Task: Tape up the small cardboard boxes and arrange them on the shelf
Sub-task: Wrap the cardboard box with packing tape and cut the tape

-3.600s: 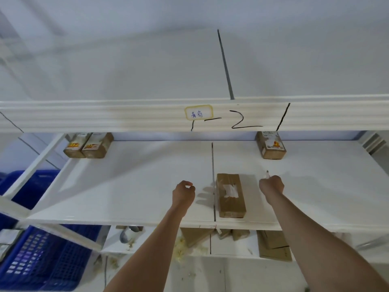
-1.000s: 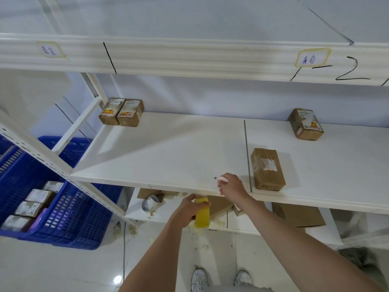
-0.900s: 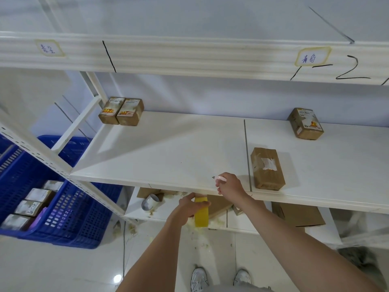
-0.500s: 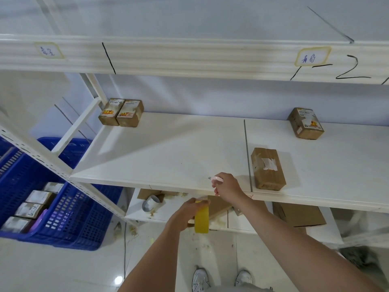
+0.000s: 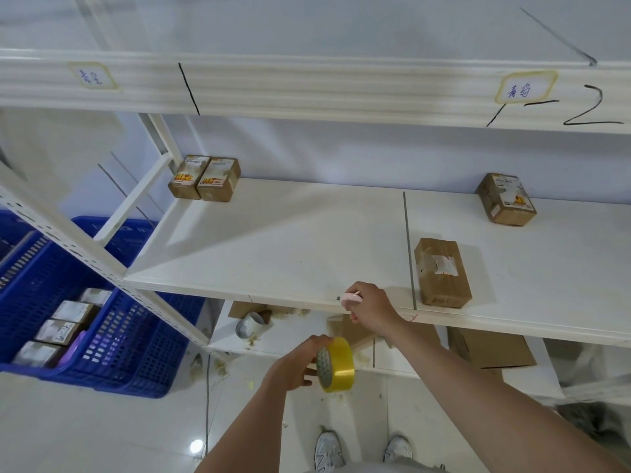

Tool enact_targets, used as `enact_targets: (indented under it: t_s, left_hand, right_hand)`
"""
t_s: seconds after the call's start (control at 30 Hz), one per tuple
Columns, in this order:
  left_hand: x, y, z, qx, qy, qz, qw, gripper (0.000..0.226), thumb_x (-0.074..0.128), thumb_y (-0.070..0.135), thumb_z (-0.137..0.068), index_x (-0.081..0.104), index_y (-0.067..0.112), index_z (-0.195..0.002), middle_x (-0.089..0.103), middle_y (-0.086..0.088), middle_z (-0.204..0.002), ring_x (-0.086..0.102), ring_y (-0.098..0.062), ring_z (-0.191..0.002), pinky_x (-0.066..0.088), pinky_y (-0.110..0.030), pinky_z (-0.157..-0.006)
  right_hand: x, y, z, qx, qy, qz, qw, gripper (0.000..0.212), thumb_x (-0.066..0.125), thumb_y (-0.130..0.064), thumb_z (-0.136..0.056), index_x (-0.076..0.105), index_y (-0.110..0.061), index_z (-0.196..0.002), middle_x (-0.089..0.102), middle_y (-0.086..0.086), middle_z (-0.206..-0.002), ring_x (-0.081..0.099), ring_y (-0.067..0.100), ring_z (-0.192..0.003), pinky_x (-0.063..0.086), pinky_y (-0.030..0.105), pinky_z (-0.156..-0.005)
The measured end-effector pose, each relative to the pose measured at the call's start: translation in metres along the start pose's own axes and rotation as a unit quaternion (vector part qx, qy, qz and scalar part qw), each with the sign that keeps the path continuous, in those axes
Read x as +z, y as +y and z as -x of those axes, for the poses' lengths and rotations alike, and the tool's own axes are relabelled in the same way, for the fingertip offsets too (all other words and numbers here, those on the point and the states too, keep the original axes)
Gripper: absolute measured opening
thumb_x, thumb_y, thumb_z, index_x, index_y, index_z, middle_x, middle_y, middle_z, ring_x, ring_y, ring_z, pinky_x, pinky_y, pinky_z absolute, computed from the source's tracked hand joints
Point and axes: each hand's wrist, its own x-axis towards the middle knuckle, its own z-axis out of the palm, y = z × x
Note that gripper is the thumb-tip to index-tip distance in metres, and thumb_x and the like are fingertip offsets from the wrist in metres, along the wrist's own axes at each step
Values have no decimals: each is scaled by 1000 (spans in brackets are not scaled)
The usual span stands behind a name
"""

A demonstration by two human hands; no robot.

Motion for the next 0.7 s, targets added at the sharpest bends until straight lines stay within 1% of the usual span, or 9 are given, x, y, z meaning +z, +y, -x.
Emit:
enact_targets:
  t_s: [0.1,0.2,0.23,0.33,0.4,0.47,0.57,0.63,0.7]
  left_hand:
    - [-1,-4,0,6,-7,47,999,62,59,55,-94,47,12,-137,57,-16,-128,59,-35,-119,48,-47,-106]
    - [3,2,4,10,-20,71,997,61,64,54,-91,53,12,-134,60,-18,-127,63,-39,-114,52,-50,-101]
    - [4,4,5,6,-24,72,997,62,66,55,-88,56,12,-131,62,-18,-125,65,-39,-112,54,-49,-99]
    - [5,6,7,7,-32,78,996,57,64,54,-86,61,14,-128,64,-17,-123,66,-39,-107,56,-48,-95]
    - [5,6,5,11,-30,75,997,55,60,52,-88,59,16,-129,63,-15,-123,66,-38,-105,55,-47,-94]
    - [6,6,4,12,-24,53,998,54,60,53,-90,57,17,-129,62,-13,-122,66,-36,-104,55,-48,-96]
    - [6,2,1,0,-13,34,999,56,65,55,-90,52,18,-131,59,-14,-126,64,-37,-112,53,-50,-100]
    - [6,2,2,-13,-9,21,1000,58,66,58,-88,52,18,-128,58,-11,-126,64,-37,-112,54,-49,-100]
    - [5,6,4,-25,-8,6,1000,59,65,61,-87,52,17,-124,58,-11,-125,65,-36,-111,54,-47,-99]
  right_hand:
    - [6,-4,2,-17,-6,10,1000,11,65,-14,-95,69,-7,-101,70,7,-100,70,28,-80,60,38,-73]
    - [7,-5,1,-19,-1,14,1000,12,62,-14,-96,69,-6,-101,70,6,-100,66,24,-83,58,41,-83]
    - [6,-5,1,-18,1,14,1000,11,62,-15,-96,68,-7,-100,70,5,-99,65,23,-83,58,40,-81]
    - [2,-4,2,-13,11,13,1000,8,62,-17,-97,67,-11,-96,68,3,-93,64,21,-78,54,31,-70]
    - [-1,-4,2,-11,17,8,1000,8,61,-16,-96,67,-11,-95,68,0,-90,64,20,-77,52,30,-70]
    - [-4,-3,2,-15,18,7,1000,8,61,-16,-96,67,-11,-94,68,-3,-87,64,19,-76,52,28,-68]
    - [-3,-3,4,-35,3,20,999,9,63,-15,-94,71,-10,-96,70,0,-91,64,15,-72,47,16,-60]
    - [-1,-4,6,-51,-16,37,998,11,64,-13,-93,73,-10,-96,70,-4,-88,64,10,-72,46,15,-62]
    - [2,-6,7,-64,-34,56,996,13,64,-12,-91,75,-10,-96,68,-10,-81,62,5,-72,47,18,-67]
